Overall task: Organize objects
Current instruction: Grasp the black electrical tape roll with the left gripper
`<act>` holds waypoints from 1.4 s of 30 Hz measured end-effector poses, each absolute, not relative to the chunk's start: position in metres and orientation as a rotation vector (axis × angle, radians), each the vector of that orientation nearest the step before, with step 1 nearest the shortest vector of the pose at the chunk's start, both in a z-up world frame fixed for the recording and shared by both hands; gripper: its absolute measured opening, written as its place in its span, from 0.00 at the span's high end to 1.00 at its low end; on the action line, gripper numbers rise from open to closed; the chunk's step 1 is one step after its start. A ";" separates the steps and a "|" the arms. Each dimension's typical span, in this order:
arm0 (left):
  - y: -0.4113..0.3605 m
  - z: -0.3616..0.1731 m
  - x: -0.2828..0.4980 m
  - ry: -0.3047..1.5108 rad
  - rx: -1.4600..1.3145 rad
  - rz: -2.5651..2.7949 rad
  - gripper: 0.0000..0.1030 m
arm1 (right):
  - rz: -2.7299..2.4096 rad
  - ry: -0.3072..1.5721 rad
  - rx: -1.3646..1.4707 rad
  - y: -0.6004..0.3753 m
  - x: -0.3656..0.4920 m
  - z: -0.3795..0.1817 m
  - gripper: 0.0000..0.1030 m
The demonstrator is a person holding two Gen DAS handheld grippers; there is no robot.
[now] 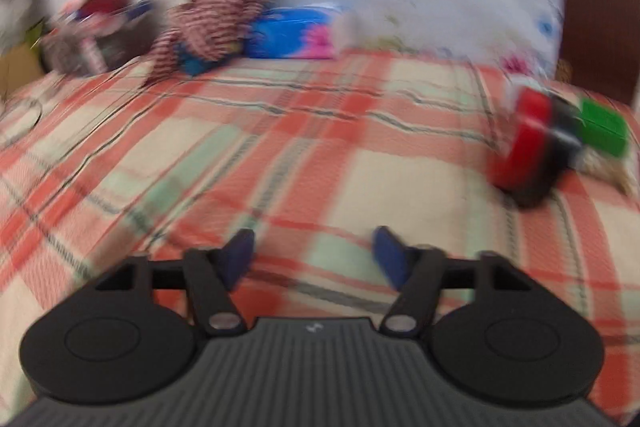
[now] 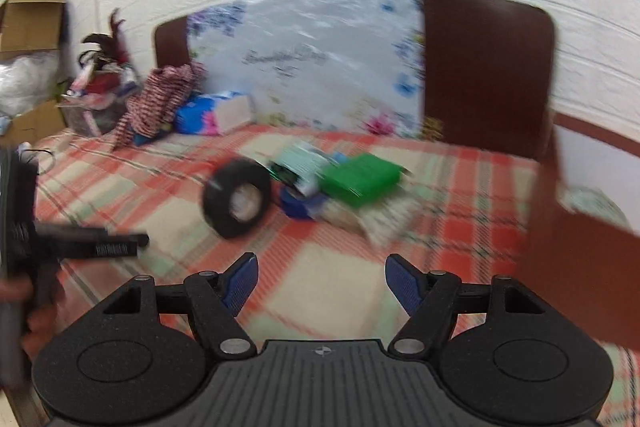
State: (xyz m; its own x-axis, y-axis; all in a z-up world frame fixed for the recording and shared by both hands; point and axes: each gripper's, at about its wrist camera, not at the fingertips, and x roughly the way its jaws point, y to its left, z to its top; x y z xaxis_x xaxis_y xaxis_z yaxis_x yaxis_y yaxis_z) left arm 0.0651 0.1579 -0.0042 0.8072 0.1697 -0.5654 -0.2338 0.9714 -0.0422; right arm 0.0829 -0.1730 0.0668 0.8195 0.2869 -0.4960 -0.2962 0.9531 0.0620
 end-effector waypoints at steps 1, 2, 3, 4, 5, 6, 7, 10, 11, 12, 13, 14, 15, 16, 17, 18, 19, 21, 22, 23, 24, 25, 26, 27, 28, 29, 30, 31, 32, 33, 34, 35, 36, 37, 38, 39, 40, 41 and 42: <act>0.174 -0.003 0.057 0.546 -0.224 0.184 0.24 | 0.328 0.516 -0.014 -0.161 0.091 0.070 0.32; 0.181 -0.003 0.055 0.536 -0.264 0.193 0.24 | 0.346 0.514 -0.007 -0.152 0.101 0.073 0.32; 0.181 -0.003 0.056 0.536 -0.262 0.204 0.23 | 0.358 0.521 0.006 -0.143 0.112 0.075 0.32; 0.175 -0.002 0.058 0.536 -0.238 0.207 0.22 | 0.364 0.530 0.024 -0.133 0.122 0.076 0.32; 0.169 -0.002 0.060 0.544 -0.208 0.203 0.20 | 0.369 0.542 0.045 -0.126 0.132 0.076 0.32; 0.167 -0.002 0.061 0.549 -0.190 0.195 0.19 | 0.372 0.556 0.067 -0.116 0.143 0.074 0.32; 0.168 -0.002 0.061 0.548 -0.190 0.181 0.18 | 0.377 0.571 0.082 -0.111 0.149 0.071 0.32; 0.174 -0.003 0.060 0.541 -0.221 0.166 0.17 | 0.383 0.639 0.129 -0.104 0.168 0.059 0.58; 0.173 -0.004 0.061 0.540 -0.224 0.164 0.17 | 0.400 0.664 0.166 -0.106 0.171 0.055 0.64; 0.173 -0.004 0.060 0.538 -0.225 0.163 0.16 | 0.408 0.671 0.211 -0.111 0.171 0.053 0.68; 0.174 -0.005 0.061 0.537 -0.229 0.160 0.16 | 0.410 0.676 0.237 -0.118 0.168 0.053 0.73; 0.175 -0.006 0.062 0.536 -0.234 0.157 0.16 | 0.402 0.676 0.240 -0.122 0.164 0.053 0.75; 0.175 -0.006 0.062 0.535 -0.237 0.155 0.16 | 0.394 0.673 0.244 -0.127 0.158 0.052 0.76; 0.175 -0.006 0.061 0.533 -0.239 0.154 0.16 | 0.381 0.674 0.254 -0.137 0.151 0.051 0.81; 0.176 -0.006 0.062 0.532 -0.241 0.153 0.16 | 0.360 0.682 0.259 -0.146 0.144 0.048 0.81; 0.175 -0.006 0.061 0.531 -0.243 0.153 0.16 | 0.353 0.698 0.285 -0.158 0.136 0.043 0.81; 0.176 -0.006 0.061 0.531 -0.244 0.152 0.16 | 0.340 0.718 0.332 -0.173 0.129 0.038 0.78; 0.175 -0.006 0.061 0.532 -0.241 0.153 0.16 | 0.293 0.744 0.382 -0.200 0.109 0.028 0.73; 0.175 -0.006 0.061 0.533 -0.238 0.154 0.16 | 0.269 0.754 0.395 -0.212 0.098 0.025 0.69; 0.175 -0.006 0.061 0.536 -0.233 0.154 0.16 | 0.242 0.763 0.405 -0.224 0.087 0.023 0.67; 0.174 -0.005 0.061 0.540 -0.226 0.155 0.16 | 0.215 0.763 0.415 -0.235 0.076 0.022 0.66; 0.172 -0.004 0.062 0.548 -0.212 0.158 0.16 | 0.186 0.753 0.423 -0.245 0.064 0.023 0.63; 0.168 -0.003 0.061 0.562 -0.192 0.159 0.16 | 0.155 0.740 0.414 -0.253 0.053 0.026 0.54; 0.163 0.000 0.061 0.577 -0.176 0.151 0.19 | 0.115 0.724 0.382 -0.260 0.043 0.028 0.47; 0.156 0.004 0.059 0.592 -0.183 0.119 0.21 | 0.073 0.704 0.343 -0.263 0.033 0.032 0.40; 0.148 0.009 0.056 0.600 -0.217 0.060 0.25 | 0.046 0.680 0.304 -0.264 0.025 0.034 0.39; 0.137 0.015 0.053 0.602 -0.247 -0.012 0.26 | 0.032 0.660 0.268 -0.266 0.018 0.035 0.39; 0.122 0.023 0.051 0.597 -0.250 -0.084 0.26 | 0.024 0.650 0.242 -0.266 0.013 0.035 0.39; 0.103 0.031 0.051 0.590 -0.229 -0.149 0.26 | 0.021 0.644 0.216 -0.267 0.008 0.033 0.39; 0.084 0.038 0.052 0.589 -0.202 -0.217 0.26 | 0.025 0.642 0.196 -0.269 0.006 0.031 0.39; 0.063 0.044 0.054 0.599 -0.179 -0.290 0.26 | 0.030 0.644 0.180 -0.267 0.006 0.028 0.39; 0.044 0.049 0.058 0.622 -0.158 -0.350 0.26 | 0.039 0.647 0.160 -0.266 0.006 0.026 0.39; 0.024 0.051 0.064 0.652 -0.127 -0.382 0.27 | 0.048 0.647 0.134 -0.263 0.006 0.025 0.39; 0.005 0.052 0.070 0.684 -0.090 -0.391 0.27 | 0.059 0.645 0.106 -0.260 0.006 0.025 0.39; -0.010 0.052 0.076 0.712 -0.063 -0.389 0.31 | 0.072 0.638 0.066 -0.256 0.005 0.025 0.39; -0.021 0.052 0.081 0.734 -0.048 -0.386 0.32 | 0.082 0.631 0.025 -0.252 0.005 0.025 0.38; -0.030 0.051 0.086 0.755 -0.040 -0.383 0.32 | 0.089 0.625 -0.007 -0.249 0.006 0.025 0.37; -0.037 0.050 0.089 0.772 -0.033 -0.380 0.32 | 0.096 0.620 -0.035 -0.247 0.006 0.025 0.36; -0.042 0.049 0.090 0.783 -0.022 -0.375 0.32 | 0.102 0.617 -0.050 -0.246 0.007 0.025 0.36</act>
State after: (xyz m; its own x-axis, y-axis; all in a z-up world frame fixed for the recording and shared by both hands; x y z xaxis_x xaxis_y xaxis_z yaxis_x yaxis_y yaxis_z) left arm 0.0903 -0.0420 0.0494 0.6462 -0.3379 -0.6843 0.3216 0.9337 -0.1573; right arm 0.0067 -0.2460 0.0248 0.8109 0.0804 -0.5796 -0.1103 0.9938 -0.0166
